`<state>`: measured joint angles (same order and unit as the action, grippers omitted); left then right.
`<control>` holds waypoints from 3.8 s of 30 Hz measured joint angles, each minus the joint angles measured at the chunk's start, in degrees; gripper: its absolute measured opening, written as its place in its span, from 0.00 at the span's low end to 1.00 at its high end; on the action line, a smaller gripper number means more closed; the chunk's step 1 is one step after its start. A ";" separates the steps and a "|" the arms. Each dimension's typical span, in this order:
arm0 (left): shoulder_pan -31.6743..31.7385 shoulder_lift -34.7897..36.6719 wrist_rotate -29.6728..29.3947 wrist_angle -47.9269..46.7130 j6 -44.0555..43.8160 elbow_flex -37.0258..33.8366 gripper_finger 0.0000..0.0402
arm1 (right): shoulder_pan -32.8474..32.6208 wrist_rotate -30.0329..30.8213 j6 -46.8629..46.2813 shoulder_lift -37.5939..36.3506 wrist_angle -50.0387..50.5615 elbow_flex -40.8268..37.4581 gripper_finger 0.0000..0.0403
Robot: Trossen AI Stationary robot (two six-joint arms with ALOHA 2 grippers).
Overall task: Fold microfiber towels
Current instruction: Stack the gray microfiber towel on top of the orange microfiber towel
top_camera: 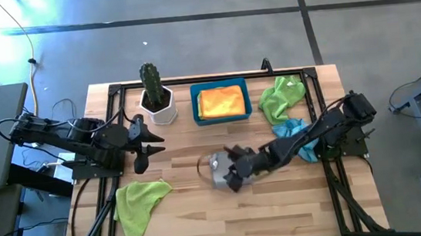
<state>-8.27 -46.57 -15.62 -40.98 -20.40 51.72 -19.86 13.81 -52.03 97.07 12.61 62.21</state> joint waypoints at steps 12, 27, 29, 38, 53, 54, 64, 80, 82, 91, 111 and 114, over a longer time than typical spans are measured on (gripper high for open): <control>0.00 0.00 0.01 -0.37 0.12 0.00 0.33 | -2.77 2.12 18.70 6.77 -1.21 2.05 0.44; 0.00 -0.02 -0.20 -0.42 0.06 0.00 0.33 | -3.14 2.27 34.23 17.64 -0.80 7.27 0.44; 0.00 -0.02 -0.22 -0.39 0.06 0.00 0.33 | -3.01 2.30 34.14 18.30 -0.84 7.47 0.44; 0.00 -0.02 -2.35 -0.42 0.04 0.00 0.33 | -3.07 3.56 28.28 20.29 0.23 7.48 0.38; 0.00 -0.02 -4.57 -1.70 0.06 0.00 0.33 | -2.42 3.49 10.56 18.76 1.97 7.13 0.01; 0.00 -0.02 -4.57 -1.70 0.06 0.00 0.33 | -2.08 2.13 9.50 17.97 2.41 7.03 0.01; 0.00 -0.02 -4.57 -1.70 3.05 0.00 0.33 | 2.64 -4.03 6.97 5.41 3.72 7.00 0.00; 5.58 -0.02 -7.80 -1.00 7.64 0.02 0.33 | 21.84 -0.08 16.76 -16.76 14.42 7.11 0.00; 7.34 -0.02 -7.80 -0.93 8.04 0.01 0.33 | 25.27 -0.05 22.18 -18.25 14.42 7.11 0.00; 13.81 -0.02 -7.77 2.68 8.31 0.01 0.33 | 41.60 3.03 41.05 -18.57 14.71 7.13 0.00; 22.14 -0.02 -7.52 5.29 8.63 0.02 0.33 | 47.78 -3.45 46.51 1.42 0.92 7.15 0.00; 22.14 -0.02 -7.50 5.25 8.63 0.02 0.33 | 45.78 -3.48 46.51 3.36 -1.64 7.15 0.00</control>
<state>13.87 -46.59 -23.12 -35.72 -11.77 51.75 25.92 10.33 -5.52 100.43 10.97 69.36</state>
